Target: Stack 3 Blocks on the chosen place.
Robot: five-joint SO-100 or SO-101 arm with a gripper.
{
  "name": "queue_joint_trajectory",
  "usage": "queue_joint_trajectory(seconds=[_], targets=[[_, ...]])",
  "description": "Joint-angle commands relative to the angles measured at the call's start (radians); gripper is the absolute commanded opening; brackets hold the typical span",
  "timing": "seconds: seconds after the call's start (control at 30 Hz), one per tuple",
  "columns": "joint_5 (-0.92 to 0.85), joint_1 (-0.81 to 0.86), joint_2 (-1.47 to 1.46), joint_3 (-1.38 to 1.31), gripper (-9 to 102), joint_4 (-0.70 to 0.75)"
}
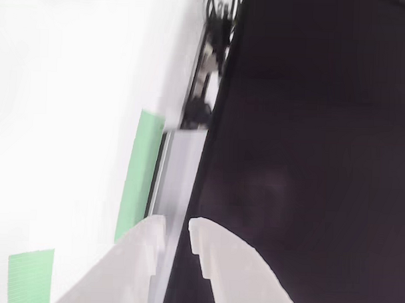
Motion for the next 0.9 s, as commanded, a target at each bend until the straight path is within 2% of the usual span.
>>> queue_joint_trajectory(seconds=[0.0,0.2,0.4,0.53,0.67,0.77,0.87], targets=[[0.005,-0.133,-0.160,-0.255,0,0.044],[0.017,-0.215,-0.359,-0.565,0,0.164],[0.204,-0.219,-0.611,-0.850,0,0.310],[0.236,-0.219,-0.758,-0.940,0,0.388],[0.304,-0.227,-0.913,-0.985,20,0.460],[0.339,-0.252,-1.032,-1.011,23,0.479],[0.371,-0.247,-1.141,-1.052,34,0.486]])
